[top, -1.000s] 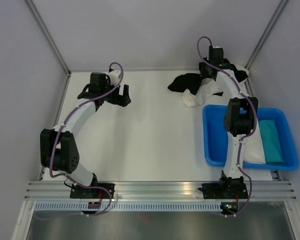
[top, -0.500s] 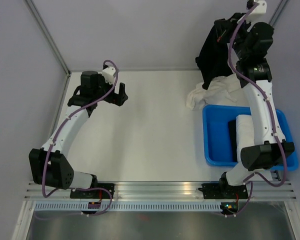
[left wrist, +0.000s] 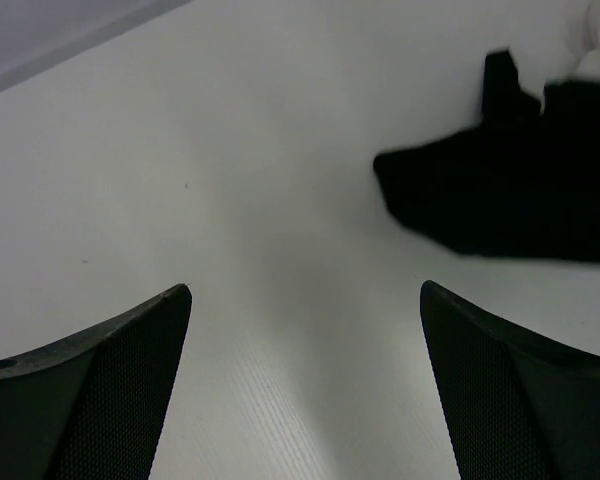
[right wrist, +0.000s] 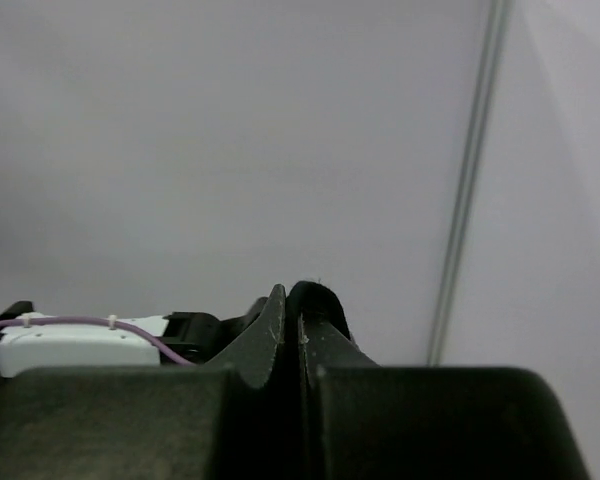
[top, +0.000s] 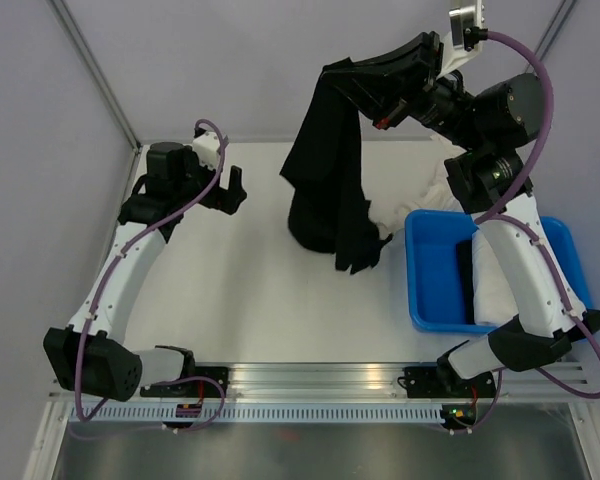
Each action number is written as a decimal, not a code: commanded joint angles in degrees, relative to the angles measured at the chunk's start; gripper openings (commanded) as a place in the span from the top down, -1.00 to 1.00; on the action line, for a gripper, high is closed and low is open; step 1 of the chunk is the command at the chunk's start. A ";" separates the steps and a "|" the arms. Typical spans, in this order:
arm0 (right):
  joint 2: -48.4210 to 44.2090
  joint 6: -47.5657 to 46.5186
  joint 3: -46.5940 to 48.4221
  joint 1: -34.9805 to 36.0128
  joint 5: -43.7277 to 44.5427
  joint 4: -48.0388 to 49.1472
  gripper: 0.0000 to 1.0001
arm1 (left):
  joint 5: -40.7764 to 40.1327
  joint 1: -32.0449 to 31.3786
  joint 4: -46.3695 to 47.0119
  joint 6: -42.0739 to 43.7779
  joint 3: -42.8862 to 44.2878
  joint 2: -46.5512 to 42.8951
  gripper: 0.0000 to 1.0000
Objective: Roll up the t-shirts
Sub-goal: Move the tshirt to the center of the board, then flatten the tshirt
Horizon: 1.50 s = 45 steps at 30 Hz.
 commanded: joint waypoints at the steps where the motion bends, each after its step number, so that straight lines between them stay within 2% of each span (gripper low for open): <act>1: -0.16 4.90 4.33 2.07 -3.41 8.85 0.99 | -3.05 0.02 -0.91 1.91 2.83 -4.44 -1.00; 6: 0.37 -0.36 1.36 1.99 3.78 3.34 1.00 | -5.96 0.46 -1.96 1.82 3.10 -6.82 -1.00; 10: 4.23 -1.69 -3.21 1.99 17.90 -6.49 0.99 | -7.98 0.46 -2.67 2.08 3.98 -8.41 -1.00; 13: 9.67 -0.20 -5.94 2.07 25.57 -13.26 1.00 | -9.30 0.46 -2.84 2.52 3.98 -7.97 -0.99; 16: 19.49 -0.02 -6.30 1.99 32.61 -18.20 0.99 | -9.65 0.55 -3.46 2.79 3.19 -6.65 -1.00; 17: 21.79 -0.63 -5.86 2.07 36.02 -19.60 0.84 | -9.74 0.55 -3.55 2.87 2.40 -6.13 -0.99; 18: 24.17 -1.76 -3.25 1.99 38.49 -24.58 -0.09 | -10.18 0.55 -3.46 2.96 2.05 -5.86 -0.99; 19: 29.24 -3.69 -0.79 1.99 41.30 -28.63 -0.39 | -11.23 0.55 -3.46 3.31 1.61 -5.60 -1.00; 20: 31.37 -5.10 2.11 2.07 46.29 -32.93 -0.53 | -11.67 0.55 -3.72 3.49 0.82 -5.42 -0.99; 21: 32.96 -6.16 5.44 2.16 47.64 -39.15 -0.59 | -12.11 0.55 -3.81 4.01 0.38 -5.33 -0.99; 23: 31.41 -8.10 2.78 2.25 48.88 -40.10 -0.61 | -12.20 0.64 -3.99 4.72 -1.29 -5.59 -1.00; 27: 19.47 -5.82 -20.02 3.12 47.84 -30.80 -0.59 | -10.02 0.64 -6.96 7.52 -4.19 -5.86 -1.00; 29: 13.75 -3.72 -26.92 4.53 47.05 -29.12 -0.57 | -8.78 0.64 -8.81 8.58 -6.81 -5.77 -0.99; 30: 12.25 -3.36 -33.13 6.71 45.47 -27.89 -0.54 | -8.69 0.72 -10.47 9.72 -7.97 -5.77 -0.99; 35: 6.27 1.12 -51.08 17.43 40.19 -24.20 -0.52 | -12.99 2.56 -11.46 11.40 -17.90 -8.49 -1.00; 36: 5.13 1.30 -53.04 22.85 40.18 -21.92 -0.53 | -13.26 3.35 -11.37 11.05 -18.87 -9.28 -1.00; 37: 3.38 0.61 -54.62 26.21 42.71 -20.68 -0.55 | -13.00 4.41 -11.46 10.79 -20.53 -10.07 -1.00; 38: 2.49 -1.05 -56.38 33.81 44.65 -19.28 -0.66 | -12.65 7.20 -11.54 10.61 -21.24 -11.99 -0.99; 40: 0.99 -6.67 -57.01 41.85 49.74 -18.65 -0.68 | -10.37 10.29 -11.55 10.00 -23.26 -13.76 -1.00; 41: 0.46 -8.26 -57.62 48.15 50.72 -17.34 -0.69 | -9.40 14.22 -11.98 9.91 -23.88 -15.08 -1.00; 43: 0.28 -10.99 -57.28 52.59 50.82 -16.81 -0.70 | -8.25 16.27 -12.34 9.64 -25.81 -16.57 -1.00; 45: 2.20 -11.79 -56.05 56.28 50.64 -16.89 -0.70 | -10.34 16.72 -12.42 9.91 -27.48 -19.38 -1.00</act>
